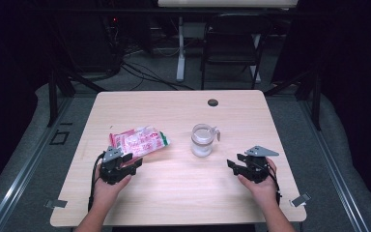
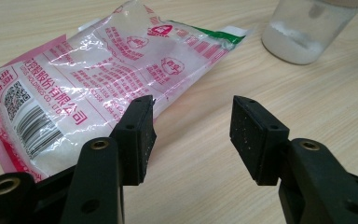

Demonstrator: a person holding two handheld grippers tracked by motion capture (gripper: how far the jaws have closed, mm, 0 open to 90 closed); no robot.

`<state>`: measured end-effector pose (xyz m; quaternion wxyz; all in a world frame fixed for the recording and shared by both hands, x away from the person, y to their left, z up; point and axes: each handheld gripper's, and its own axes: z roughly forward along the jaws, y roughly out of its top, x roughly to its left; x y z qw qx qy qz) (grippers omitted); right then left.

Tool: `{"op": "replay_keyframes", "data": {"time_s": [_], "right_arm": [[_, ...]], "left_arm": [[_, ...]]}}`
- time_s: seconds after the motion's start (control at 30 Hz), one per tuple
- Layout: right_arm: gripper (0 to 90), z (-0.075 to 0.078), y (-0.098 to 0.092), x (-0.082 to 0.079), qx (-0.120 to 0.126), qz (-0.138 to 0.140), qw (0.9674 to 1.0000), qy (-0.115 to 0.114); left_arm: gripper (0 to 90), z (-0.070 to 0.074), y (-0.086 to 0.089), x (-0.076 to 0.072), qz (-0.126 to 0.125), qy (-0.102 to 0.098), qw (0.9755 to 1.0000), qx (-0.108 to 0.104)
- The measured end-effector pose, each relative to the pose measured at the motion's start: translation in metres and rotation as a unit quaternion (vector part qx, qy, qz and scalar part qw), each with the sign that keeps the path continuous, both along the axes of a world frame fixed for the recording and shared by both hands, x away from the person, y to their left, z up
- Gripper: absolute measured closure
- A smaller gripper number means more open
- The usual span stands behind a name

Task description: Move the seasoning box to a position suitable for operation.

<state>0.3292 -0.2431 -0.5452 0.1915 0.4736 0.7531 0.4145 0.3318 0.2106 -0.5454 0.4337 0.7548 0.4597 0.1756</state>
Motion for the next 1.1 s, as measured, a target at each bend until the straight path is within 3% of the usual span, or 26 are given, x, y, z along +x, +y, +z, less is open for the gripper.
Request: {"op": "replay_keyframes", "data": {"time_s": [0.23,0.53,0.73,0.83,1.1], "right_arm": [[49.5,-0.002,-0.002,0.004,0.010,-0.006,0.9999,0.006],[56.9,-0.002,-0.001,0.012,0.009,-0.007,0.9999,0.000],[59.3,-0.004,0.010,0.027,-0.001,0.007,1.0000,0.003],[60.7,-0.004,0.016,0.035,-0.012,0.008,0.9999,-0.007],[62.7,-0.007,0.023,0.071,-0.020,-0.002,0.9998,-0.004]], "left_arm": [[49.4,-0.001,0.002,0.003,0.006,0.001,1.0000,-0.007],[49.0,-0.001,0.011,-0.005,0.016,0.004,0.9998,-0.007],[49.0,-0.001,0.025,-0.016,0.039,0.006,0.9992,-0.011],[49.0,0.000,0.033,-0.024,0.054,0.003,0.9984,-0.016],[50.0,-0.001,0.054,-0.045,0.090,-0.001,0.9958,-0.021]]}}
